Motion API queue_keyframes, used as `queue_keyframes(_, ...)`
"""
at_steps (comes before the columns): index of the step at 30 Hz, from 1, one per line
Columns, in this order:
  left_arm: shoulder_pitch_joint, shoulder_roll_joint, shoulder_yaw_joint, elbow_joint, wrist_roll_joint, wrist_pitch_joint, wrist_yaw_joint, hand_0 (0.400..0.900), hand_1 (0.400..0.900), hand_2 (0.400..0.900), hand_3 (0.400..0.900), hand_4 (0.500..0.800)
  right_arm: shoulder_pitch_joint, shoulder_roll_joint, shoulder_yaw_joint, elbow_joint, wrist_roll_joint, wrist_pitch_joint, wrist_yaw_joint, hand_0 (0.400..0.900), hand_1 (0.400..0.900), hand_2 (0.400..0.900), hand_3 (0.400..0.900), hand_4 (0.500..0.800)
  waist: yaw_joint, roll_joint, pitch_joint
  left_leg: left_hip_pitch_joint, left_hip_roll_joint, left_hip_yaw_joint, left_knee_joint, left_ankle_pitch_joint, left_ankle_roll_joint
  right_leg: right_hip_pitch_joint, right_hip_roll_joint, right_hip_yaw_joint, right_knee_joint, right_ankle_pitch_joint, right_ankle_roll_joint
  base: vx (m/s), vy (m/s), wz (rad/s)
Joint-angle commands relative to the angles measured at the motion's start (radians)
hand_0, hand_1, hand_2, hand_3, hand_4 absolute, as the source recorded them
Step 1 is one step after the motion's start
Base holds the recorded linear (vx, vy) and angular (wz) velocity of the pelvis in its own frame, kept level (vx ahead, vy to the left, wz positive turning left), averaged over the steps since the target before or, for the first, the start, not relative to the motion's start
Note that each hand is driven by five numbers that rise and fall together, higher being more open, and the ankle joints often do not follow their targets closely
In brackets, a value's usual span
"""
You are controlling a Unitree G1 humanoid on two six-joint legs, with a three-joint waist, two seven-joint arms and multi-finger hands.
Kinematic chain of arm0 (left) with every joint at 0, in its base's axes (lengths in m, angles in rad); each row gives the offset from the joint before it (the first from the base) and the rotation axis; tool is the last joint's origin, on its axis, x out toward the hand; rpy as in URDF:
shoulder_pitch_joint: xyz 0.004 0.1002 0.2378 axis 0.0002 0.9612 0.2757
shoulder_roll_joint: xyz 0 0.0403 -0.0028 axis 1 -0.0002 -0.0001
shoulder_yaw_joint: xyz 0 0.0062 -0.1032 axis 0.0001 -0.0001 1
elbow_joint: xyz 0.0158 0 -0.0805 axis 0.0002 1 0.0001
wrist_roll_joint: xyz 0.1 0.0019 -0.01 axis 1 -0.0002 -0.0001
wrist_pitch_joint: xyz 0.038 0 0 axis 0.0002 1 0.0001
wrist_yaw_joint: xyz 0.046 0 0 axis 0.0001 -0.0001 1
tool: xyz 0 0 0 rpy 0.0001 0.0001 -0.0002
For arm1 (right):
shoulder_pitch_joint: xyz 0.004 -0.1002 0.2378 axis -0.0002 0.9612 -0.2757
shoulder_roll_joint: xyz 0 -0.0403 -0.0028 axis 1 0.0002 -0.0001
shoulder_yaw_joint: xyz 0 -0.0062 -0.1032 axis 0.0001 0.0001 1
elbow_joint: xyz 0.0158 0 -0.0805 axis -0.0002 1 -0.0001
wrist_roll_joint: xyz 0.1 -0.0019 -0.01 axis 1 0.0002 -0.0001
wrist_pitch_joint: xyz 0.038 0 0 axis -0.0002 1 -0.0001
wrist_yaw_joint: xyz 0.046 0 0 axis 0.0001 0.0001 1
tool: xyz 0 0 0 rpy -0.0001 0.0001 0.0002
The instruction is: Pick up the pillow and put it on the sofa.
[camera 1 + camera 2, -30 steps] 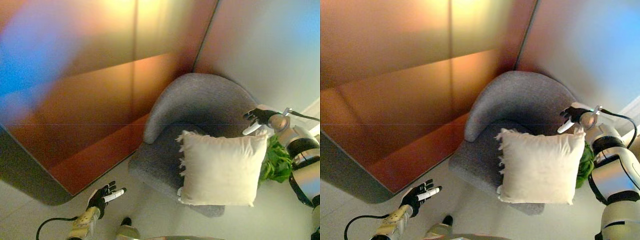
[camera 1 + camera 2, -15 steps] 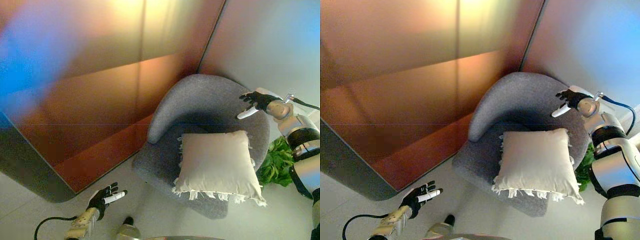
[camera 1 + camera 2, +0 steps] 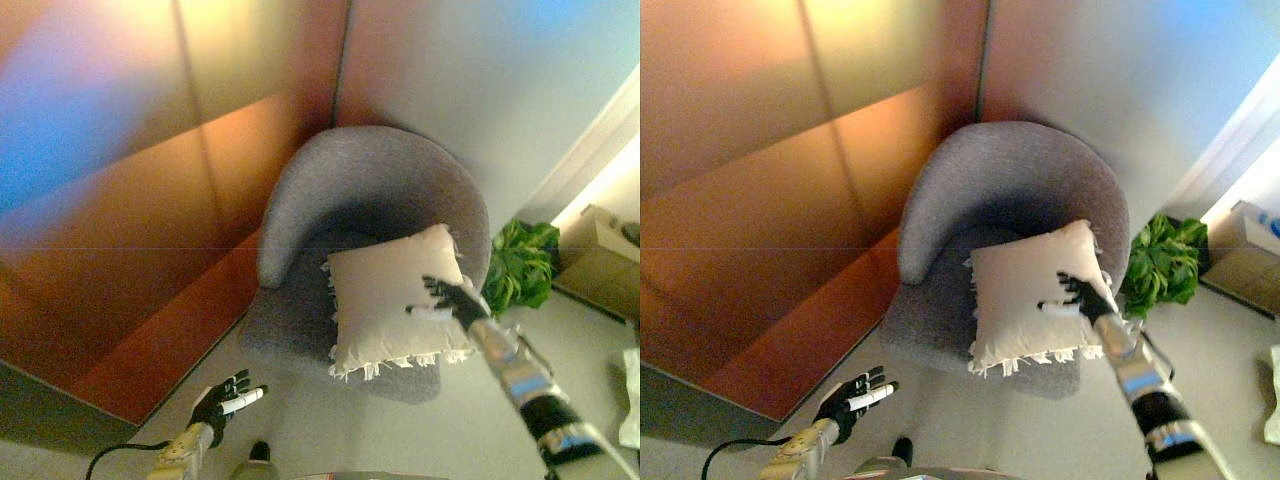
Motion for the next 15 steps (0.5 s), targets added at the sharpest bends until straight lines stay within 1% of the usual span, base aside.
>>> queue_keyframes(1,-0.056,-0.018,0.011,-0.005,0.004,-0.103,0.017,0.900,0.900,0.900,0.900,0.800,-0.006,-0.001,-0.037,-0.091,0.036,-0.123,-0.120,0.900,0.900,0.900,0.900,0.800,-0.016,0.017,-0.055,0.044,-0.014,0.017,0.005,-0.147,0.014,-0.053,0.009,0.010,0.098,-0.046,0.028,-0.04,0.037,-0.13)
queue_keyframes(3,-0.050,-0.029,0.018,0.006,0.001,-0.117,0.017,0.900,0.900,0.900,0.900,0.800,0.053,0.060,-0.024,-0.069,0.051,-0.105,-0.152,0.900,0.900,0.900,0.900,0.800,-0.039,0.027,-0.054,0.053,-0.015,0.030,0.004,-0.154,0.015,-0.054,0.010,0.019,0.098,-0.049,0.029,-0.05,0.044,-0.14)
queue_keyframes(4,-0.049,-0.031,0.017,0.009,-0.002,-0.118,0.016,0.900,0.900,0.900,0.900,0.800,0.066,0.076,-0.021,-0.058,0.072,-0.090,-0.162,0.900,0.900,0.900,0.900,0.800,-0.044,0.029,-0.055,0.054,-0.015,0.033,0.004,-0.155,0.014,-0.054,0.010,0.021,0.097,-0.049,0.030,-0.04,0.041,-0.12)
queue_keyframes(7,-0.050,-0.036,0.014,0.033,-0.009,-0.132,0.010,0.900,0.900,0.900,0.900,0.800,0.087,0.102,-0.016,0.003,0.093,-0.069,-0.161,0.900,0.900,0.900,0.900,0.800,-0.054,0.035,-0.058,0.057,-0.017,0.041,0.006,-0.158,0.013,-0.053,0.011,0.024,0.098,-0.051,0.030,-0.02,0.030,-0.08)
queue_keyframes(10,-0.056,-0.040,0.008,0.060,-0.016,-0.144,0.003,0.900,0.900,0.900,0.900,0.800,0.101,0.129,-0.007,0.109,0.118,-0.040,-0.154,0.900,0.900,0.900,0.900,0.800,-0.060,0.041,-0.058,0.059,-0.018,0.047,0.006,-0.159,0.014,-0.054,0.011,0.028,0.097,-0.052,0.032,-0.03,0.031,-0.11)
queue_keyframes(11,-0.062,-0.043,0.002,0.077,-0.020,-0.151,0.001,0.900,0.900,0.900,0.900,0.800,0.101,0.142,-0.004,0.171,0.137,-0.034,-0.152,0.900,0.900,0.900,0.900,0.800,-0.061,0.043,-0.058,0.059,-0.019,0.048,0.006,-0.159,0.015,-0.054,0.012,0.030,0.097,-0.051,0.032,-0.03,0.022,-0.10)
queue_keyframes(13,-0.072,-0.047,-0.008,0.098,-0.025,-0.162,-0.001,0.900,0.900,0.900,0.900,0.800,0.095,0.159,-0.006,0.270,0.158,-0.047,-0.151,0.900,0.900,0.900,0.900,0.800,-0.060,0.046,-0.058,0.060,-0.019,0.051,0.005,-0.160,0.016,-0.054,0.014,0.031,0.095,-0.052,0.031,-0.02,0.017,-0.09)
queue_keyframes(15,-0.083,-0.051,-0.018,0.127,-0.029,-0.177,-0.007,0.900,0.900,0.900,0.900,0.800,0.087,0.181,-0.020,0.408,0.182,-0.070,-0.133,0.900,0.900,0.900,0.900,0.800,-0.056,0.049,-0.060,0.062,-0.021,0.050,0.004,-0.161,0.019,-0.051,0.017,0.034,0.093,-0.051,0.030,-0.01,0.011,-0.07)
